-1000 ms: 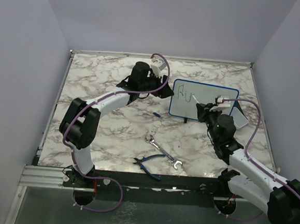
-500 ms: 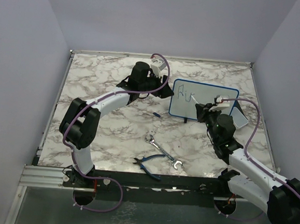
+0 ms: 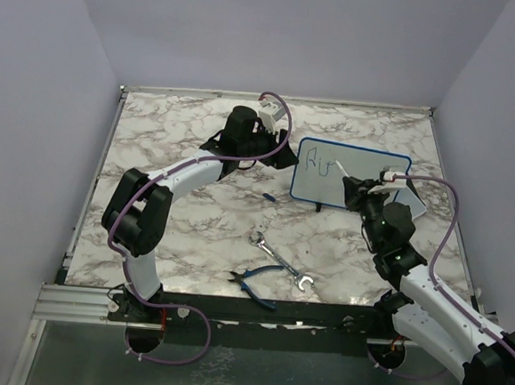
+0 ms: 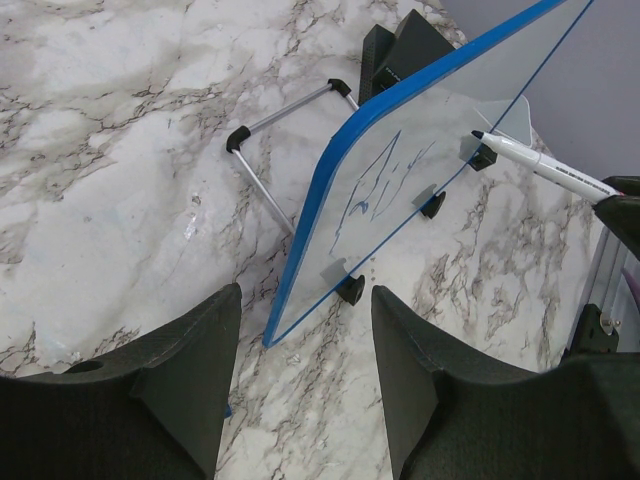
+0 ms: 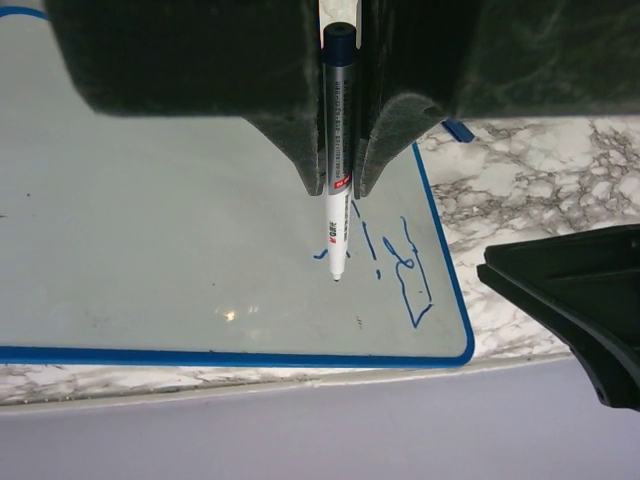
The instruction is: Write a sentence on the whiteboard
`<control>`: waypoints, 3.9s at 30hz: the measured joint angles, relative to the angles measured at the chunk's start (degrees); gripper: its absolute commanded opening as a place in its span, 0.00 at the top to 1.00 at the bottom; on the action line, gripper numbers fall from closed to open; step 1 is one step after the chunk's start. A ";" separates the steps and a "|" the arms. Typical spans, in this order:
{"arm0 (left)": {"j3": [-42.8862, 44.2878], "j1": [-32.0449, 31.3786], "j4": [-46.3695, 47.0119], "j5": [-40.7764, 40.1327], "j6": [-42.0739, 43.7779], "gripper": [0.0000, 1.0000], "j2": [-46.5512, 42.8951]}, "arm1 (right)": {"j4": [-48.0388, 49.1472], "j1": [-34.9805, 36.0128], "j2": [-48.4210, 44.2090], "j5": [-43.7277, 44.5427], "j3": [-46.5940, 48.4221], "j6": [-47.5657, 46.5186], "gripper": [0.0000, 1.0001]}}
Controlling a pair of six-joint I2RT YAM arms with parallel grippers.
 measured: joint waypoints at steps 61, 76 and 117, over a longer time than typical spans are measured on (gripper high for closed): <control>0.00 0.00 0.00 0.00 0.00 0.44 0.00 | -2.75 0.00 1.90 6.67 -1.20 1.40 0.99; 0.00 0.00 0.00 0.02 0.00 0.44 0.00 | -2.19 0.00 1.92 6.08 -1.20 0.72 0.99; 0.00 0.00 0.00 0.07 0.00 0.44 0.00 | -1.60 0.00 4.17 3.98 -1.20 1.03 0.99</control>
